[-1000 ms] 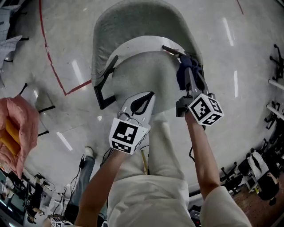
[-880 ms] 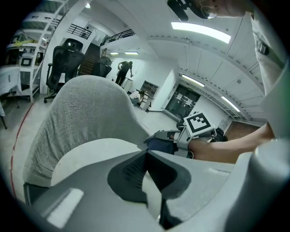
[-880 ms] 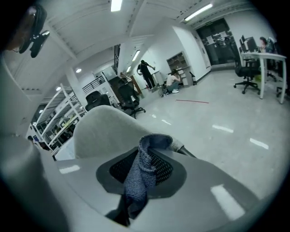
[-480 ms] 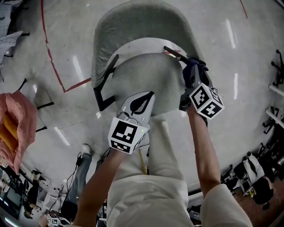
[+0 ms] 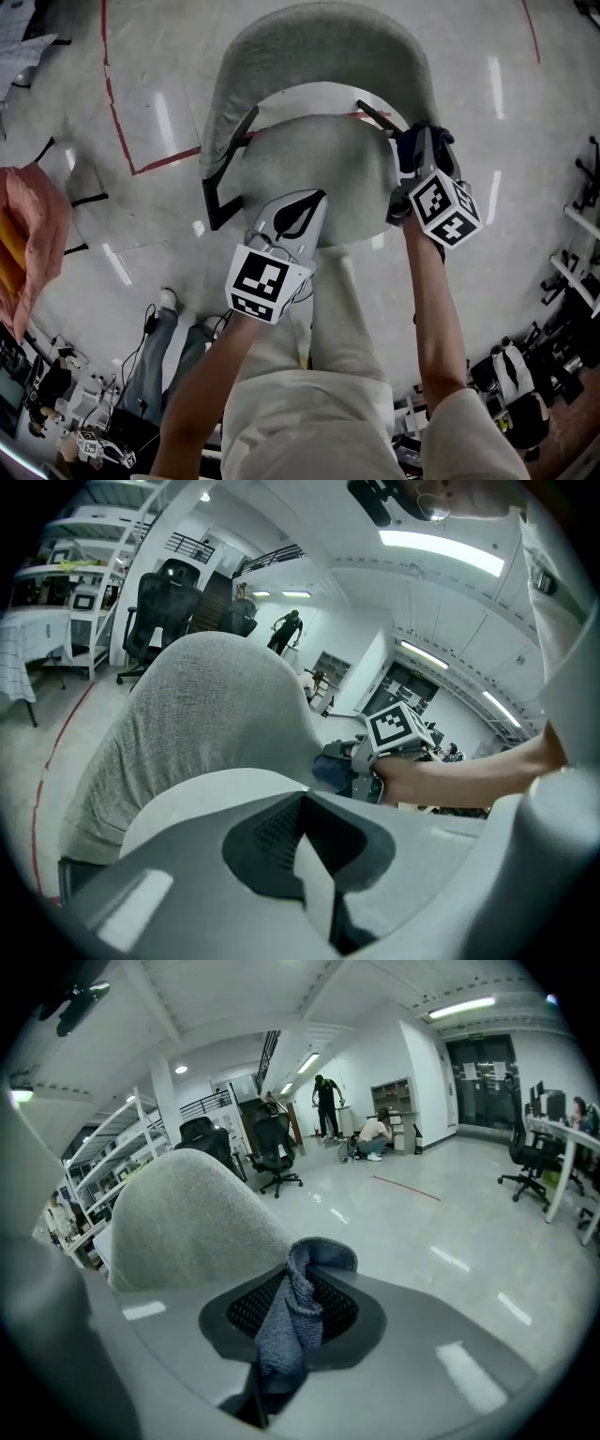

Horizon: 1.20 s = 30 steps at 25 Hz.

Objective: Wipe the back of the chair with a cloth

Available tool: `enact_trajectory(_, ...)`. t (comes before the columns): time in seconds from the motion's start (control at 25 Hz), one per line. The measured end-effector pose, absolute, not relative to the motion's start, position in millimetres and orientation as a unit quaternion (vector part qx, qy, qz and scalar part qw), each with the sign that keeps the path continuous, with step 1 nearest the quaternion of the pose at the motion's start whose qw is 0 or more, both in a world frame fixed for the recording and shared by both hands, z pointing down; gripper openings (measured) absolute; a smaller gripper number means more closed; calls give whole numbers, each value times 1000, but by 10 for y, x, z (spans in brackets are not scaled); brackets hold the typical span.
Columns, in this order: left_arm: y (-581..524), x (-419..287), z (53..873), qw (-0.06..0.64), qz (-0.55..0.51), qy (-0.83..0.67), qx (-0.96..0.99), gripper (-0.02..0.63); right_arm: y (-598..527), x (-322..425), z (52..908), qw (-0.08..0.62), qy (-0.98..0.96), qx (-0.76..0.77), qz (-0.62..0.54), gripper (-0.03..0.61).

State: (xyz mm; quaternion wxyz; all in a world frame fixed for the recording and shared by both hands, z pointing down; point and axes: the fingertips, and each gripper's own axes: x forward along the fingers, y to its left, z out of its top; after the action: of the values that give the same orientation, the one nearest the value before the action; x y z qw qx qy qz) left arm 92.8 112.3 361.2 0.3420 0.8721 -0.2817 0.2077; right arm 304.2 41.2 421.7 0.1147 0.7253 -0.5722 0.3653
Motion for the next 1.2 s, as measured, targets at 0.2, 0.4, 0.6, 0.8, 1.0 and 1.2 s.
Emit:
enact_trajectory(0.2, 1030, 938, 3651, 351, 208, -292, 865, 1, 222, 2963, 4224, 145, -596, 711, 345, 74)
enact_trajectory(0.4, 1003, 905, 3670, 356, 206, -302, 860, 1, 79, 2799, 4180, 158, -619, 695, 329, 74)
enact_trajectory(0.6, 891, 936, 3674, 356, 198, -314, 858, 1, -95, 2664, 4186, 163, -639, 679, 322, 74)
enact_trajectory(0.8, 792, 902, 3671, 354, 191, -330, 854, 1, -206, 2540, 4247, 178, -656, 663, 315, 74)
enact_trajectory(1.0, 726, 847, 3606, 353, 185, -348, 849, 1, -284, 2449, 4235, 188, -672, 646, 310, 74)
enact_trajectory(1.2, 661, 770, 3567, 351, 181, -367, 842, 1, -438, 2259, 4172, 202, -698, 622, 292, 74)
